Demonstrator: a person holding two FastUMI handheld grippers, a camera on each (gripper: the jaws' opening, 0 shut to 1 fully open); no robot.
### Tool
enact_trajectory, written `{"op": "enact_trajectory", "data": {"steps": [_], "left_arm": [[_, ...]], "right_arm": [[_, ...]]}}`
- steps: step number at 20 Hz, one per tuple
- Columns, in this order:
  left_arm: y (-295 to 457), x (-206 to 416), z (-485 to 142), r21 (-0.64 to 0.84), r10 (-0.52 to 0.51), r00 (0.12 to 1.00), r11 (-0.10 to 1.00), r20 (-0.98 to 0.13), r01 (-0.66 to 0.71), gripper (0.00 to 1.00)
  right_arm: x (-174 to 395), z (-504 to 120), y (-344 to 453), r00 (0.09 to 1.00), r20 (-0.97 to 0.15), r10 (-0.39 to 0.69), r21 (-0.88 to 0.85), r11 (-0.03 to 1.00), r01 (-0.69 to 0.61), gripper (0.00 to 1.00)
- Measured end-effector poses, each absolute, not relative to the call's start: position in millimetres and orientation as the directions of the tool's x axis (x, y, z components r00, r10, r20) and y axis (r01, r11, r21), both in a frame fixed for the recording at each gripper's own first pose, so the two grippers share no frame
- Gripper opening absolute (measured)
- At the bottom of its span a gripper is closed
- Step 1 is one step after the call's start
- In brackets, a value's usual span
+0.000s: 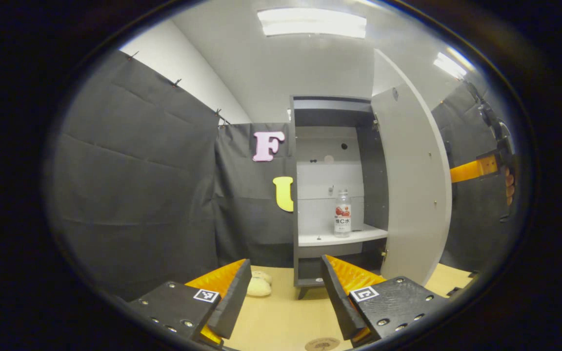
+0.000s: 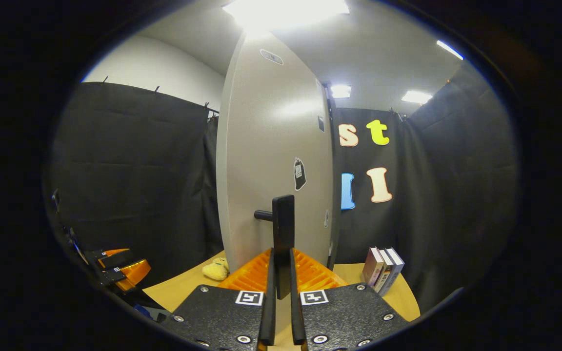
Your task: Open the cabinet door with the right hand, grasp the bottle in the cabinet with the left hand and place it on the coaster, then close the cabinet door with the right hand.
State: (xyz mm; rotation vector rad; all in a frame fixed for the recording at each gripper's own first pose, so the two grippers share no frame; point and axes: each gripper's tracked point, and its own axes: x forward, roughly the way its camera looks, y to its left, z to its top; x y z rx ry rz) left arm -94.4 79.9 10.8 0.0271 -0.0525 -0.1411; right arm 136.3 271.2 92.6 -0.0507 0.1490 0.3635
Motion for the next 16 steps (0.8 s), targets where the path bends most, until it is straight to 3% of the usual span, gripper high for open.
{"op": "enact_trajectory", "data": {"steps": [9,10,12,16], "left_arm": [[53.8,-111.0,9.2,0.05,-0.167,0.985,0.985,0.048,0.164,0.87],[50.8,-112.0,9.7,0.051,-0.17,0.984,0.985,0.048,0.168,0.82],[43.3,-117.6,8.9,0.053,-0.174,0.984,0.984,0.046,0.172,0.82],[26.0,-122.6,6.4,0.049,-0.182,0.983,0.982,0.038,0.18,0.87]], "right_arm": [[147.8,97.0,195.4,0.961,-0.123,0.249,-0.037,0.966,-0.255,0.13],[150.0,97.6,187.3,0.965,-0.119,0.235,-0.042,0.969,-0.242,0.13],[154.0,98.2,168.6,0.973,-0.112,0.203,-0.04,0.977,-0.209,0.13],[151.0,98.0,172.8,0.956,-0.107,0.274,0.016,0.962,-0.274,0.11]]}}
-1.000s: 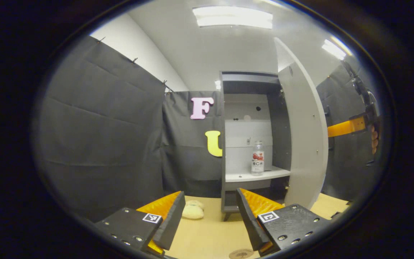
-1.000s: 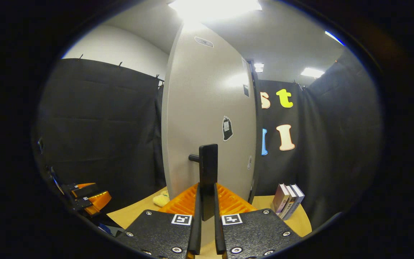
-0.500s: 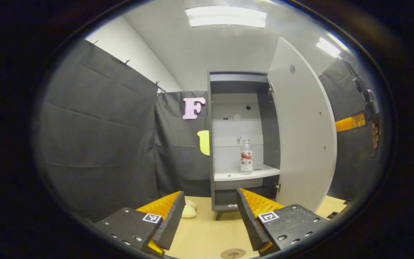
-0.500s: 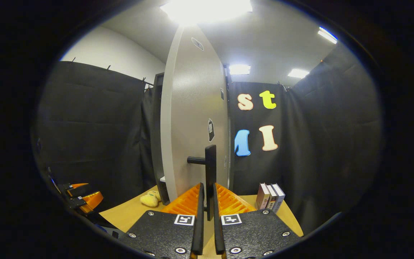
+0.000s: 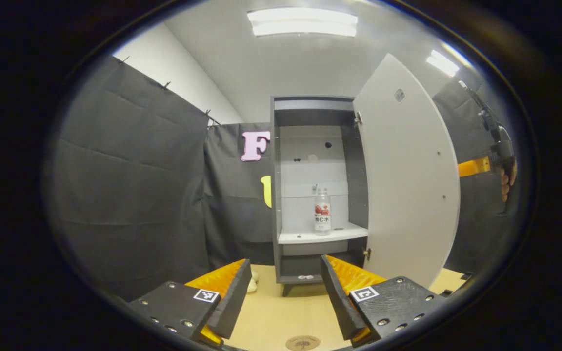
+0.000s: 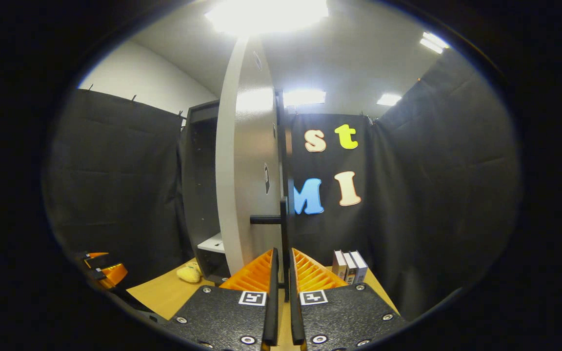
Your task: Open the cabinet door with the right hand, grasp the bottle in the cabinet with the left hand and place it on the coaster, then close the cabinet door with the right hand.
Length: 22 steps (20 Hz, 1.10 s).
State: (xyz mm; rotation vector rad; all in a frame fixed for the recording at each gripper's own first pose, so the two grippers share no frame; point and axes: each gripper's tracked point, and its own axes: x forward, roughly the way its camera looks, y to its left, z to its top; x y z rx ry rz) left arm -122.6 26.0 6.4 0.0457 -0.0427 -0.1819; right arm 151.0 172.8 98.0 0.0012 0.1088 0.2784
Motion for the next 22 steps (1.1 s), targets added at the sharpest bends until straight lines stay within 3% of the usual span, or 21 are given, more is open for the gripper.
{"op": "enact_trajectory", "data": {"steps": [1,3,5,6,7,8,11,12,13,14,16,21,22], "left_arm": [[21.5,-124.9,6.8,0.049,-0.182,0.983,0.982,0.038,0.18,0.82],[12.2,-125.5,8.5,0.048,-0.182,0.983,0.983,0.039,0.18,0.87],[1.6,-126.1,10.4,0.043,-0.195,0.98,0.98,0.037,0.193,0.87],[-4.4,-125.9,11.8,0.04,-0.199,0.979,0.979,0.04,0.198,0.82],[-9.3,-125.3,15.1,0.037,-0.2,0.979,0.979,0.044,0.198,0.87],[-12.6,-123.0,17.1,0.034,-0.2,0.979,0.98,0.048,0.198,0.82],[-22.3,-114.0,25.2,0.023,-0.202,0.978,0.979,0.052,0.201,0.82],[-24.4,-110.7,27.5,0.018,-0.205,0.978,0.979,0.049,0.205,0.87],[-27.4,-107.9,30.6,0.011,-0.21,0.976,0.978,0.05,0.209,0.82],[-30.3,-104.9,35.1,0.006,-0.214,0.975,0.977,0.054,0.214,0.82],[-33.6,-96.5,42.1,0.003,-0.221,0.973,0.975,0.061,0.221,0.82],[-47.4,-51.5,58.1,0.029,-0.251,0.965,0.968,0.074,0.25,0.82],[-50.8,-42.4,60.2,0.03,-0.263,0.962,0.965,0.078,0.261,0.87]], "right_arm": [[149.7,99.7,170.2,0.955,-0.098,0.281,0.01,0.96,-0.281,0.11],[147.3,100.7,160.2,0.96,-0.078,0.27,-0.015,0.962,-0.272,0.11],[140.6,97.3,154.5,0.957,-0.073,0.28,-0.012,0.959,-0.282,0.11],[136.5,95.7,147.7,0.957,-0.073,0.28,-0.008,0.959,-0.282,0.12],[134.2,94.6,138.5,0.958,-0.073,0.277,-0.01,0.96,-0.279,0.12],[130.7,94.6,130.1,0.96,-0.07,0.273,-0.015,0.961,-0.274,0.13],[120.2,89.1,110.9,0.963,-0.061,0.264,-0.051,0.962,-0.267,0.18],[115.4,87.8,104.6,0.964,-0.057,0.26,-0.072,0.962,-0.264,0.31],[112.5,85.6,98.1,0.966,-0.053,0.252,-0.088,0.963,-0.256,0.46],[110.3,83.4,92.6,0.97,-0.048,0.24,-0.098,0.965,-0.244,0.7],[105.8,78.1,83.5,0.974,-0.041,0.224,-0.105,0.968,-0.227,0.96],[107.8,56.0,50.8,0.989,-0.064,0.136,-0.061,0.988,-0.14,0.96],[108.4,52.3,44.6,0.991,-0.066,0.113,-0.052,0.992,-0.117,0.96]]}}
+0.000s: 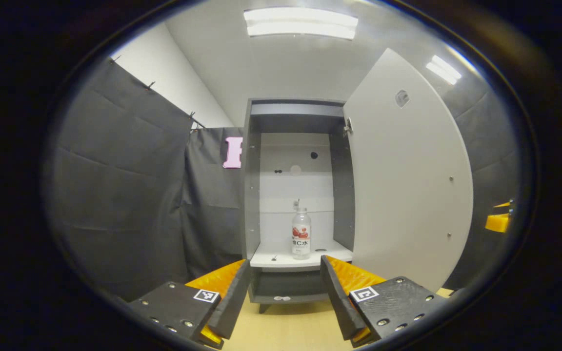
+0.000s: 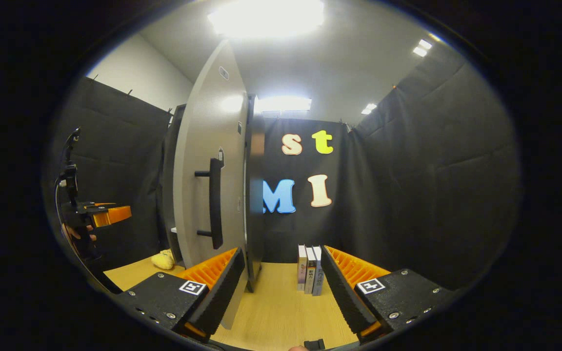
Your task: Open the cabinet door with the right hand, grasp the bottle in the cabinet with the left hand and place it on the coaster, then close the cabinet door with the right hand.
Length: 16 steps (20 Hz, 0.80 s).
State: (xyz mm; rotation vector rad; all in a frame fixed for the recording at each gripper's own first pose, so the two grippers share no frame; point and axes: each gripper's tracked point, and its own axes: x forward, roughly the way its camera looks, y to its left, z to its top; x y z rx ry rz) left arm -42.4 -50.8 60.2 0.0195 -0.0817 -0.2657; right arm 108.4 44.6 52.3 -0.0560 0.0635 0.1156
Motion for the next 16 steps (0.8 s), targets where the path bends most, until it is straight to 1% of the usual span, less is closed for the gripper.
{"op": "enact_trajectory", "data": {"steps": [1,5,10,11,12,13,14,15,16], "left_arm": [[-55.5,-32.6,62.8,0.026,-0.276,0.957,0.961,0.085,0.275,0.82],[-70.4,9.1,68.3,0.0,-0.318,0.944,0.948,0.092,0.32,0.82],[-85.1,63.0,74.2,-0.005,-0.359,0.928,0.932,0.1,0.362,0.82],[-88.5,72.9,72.8,-0.008,-0.368,0.925,0.929,0.096,0.37,0.87],[-92.3,86.2,69.9,-0.008,-0.377,0.922,0.925,0.093,0.379,0.76],[-97.0,97.4,69.2,-0.008,-0.384,0.919,0.922,0.091,0.386,0.82],[-101.0,109.8,65.3,-0.008,-0.391,0.916,0.92,0.088,0.393,0.82],[-105.9,120.4,62.1,-0.007,-0.398,0.913,0.916,0.083,0.4,0.87],[-110.0,129.4,58.2,-0.006,-0.406,0.91,0.913,0.078,0.408,0.87]], "right_arm": [[107.7,50.7,40.9,0.993,-0.067,0.093,-0.044,0.994,-0.096,0.96],[112.5,43.2,20.9,0.998,-0.061,0.0,-0.056,0.998,-0.003,0.96],[117.1,34.4,8.3,0.993,-0.071,-0.092,-0.073,0.994,0.086,0.96],[117.9,32.5,6.2,0.991,-0.072,-0.111,-0.074,0.992,0.105,0.96],[118.9,31.4,4.9,0.989,-0.073,-0.129,-0.072,0.99,0.123,0.96],[120.3,29.2,4.0,0.987,-0.074,-0.142,-0.07,0.988,0.136,0.96],[121.7,27.3,4.3,0.985,-0.076,-0.156,-0.067,0.986,0.151,0.96],[123.7,25.0,3.0,0.982,-0.077,-0.17,-0.064,0.984,0.166,0.96],[123.6,22.9,1.8,0.979,-0.08,-0.185,-0.063,0.982,0.18,0.96]]}}
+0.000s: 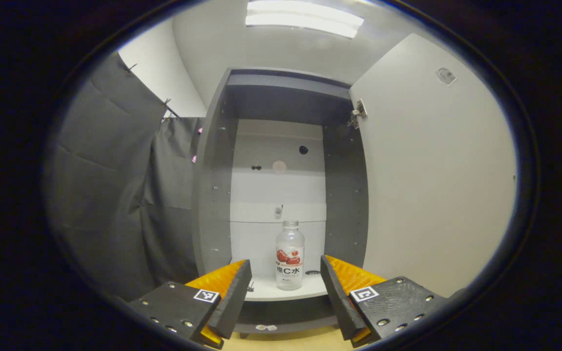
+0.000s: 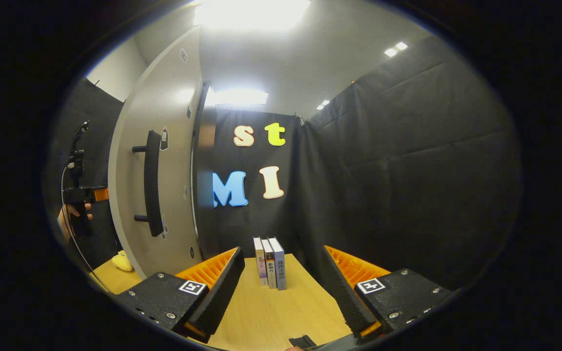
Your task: Open the cabinet door with the right hand, grasp the bottle in the cabinet with the left hand and place it on the coaster, then close the cabinet door with the right hand.
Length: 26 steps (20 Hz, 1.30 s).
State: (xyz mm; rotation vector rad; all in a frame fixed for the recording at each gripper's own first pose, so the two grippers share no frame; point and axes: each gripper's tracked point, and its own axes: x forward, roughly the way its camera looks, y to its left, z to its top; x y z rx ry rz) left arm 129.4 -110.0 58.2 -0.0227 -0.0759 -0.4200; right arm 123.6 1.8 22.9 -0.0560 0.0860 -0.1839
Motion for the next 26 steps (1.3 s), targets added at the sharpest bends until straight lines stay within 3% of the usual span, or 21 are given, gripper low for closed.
{"op": "enact_trajectory", "data": {"steps": [2,14,26], "left_arm": [[-118.4,149.9,51.2,-0.008,-0.421,0.904,0.906,0.069,0.423,0.82],[-158.2,240.5,5.7,0.045,-0.473,0.881,0.88,0.017,0.472,0.81],[-187.3,286.4,-28.7,0.036,-0.495,0.868,0.868,-0.033,0.496,0.81]], "right_arm": [[124.2,18.8,-2.0,0.972,-0.088,-0.22,-0.069,0.974,0.214,0.96],[136.6,0.7,-2.4,0.927,-0.116,-0.358,-0.076,0.933,0.351,0.96],[129.8,11.7,-23.2,0.878,-0.079,-0.473,-0.031,0.881,0.472,0.96]]}}
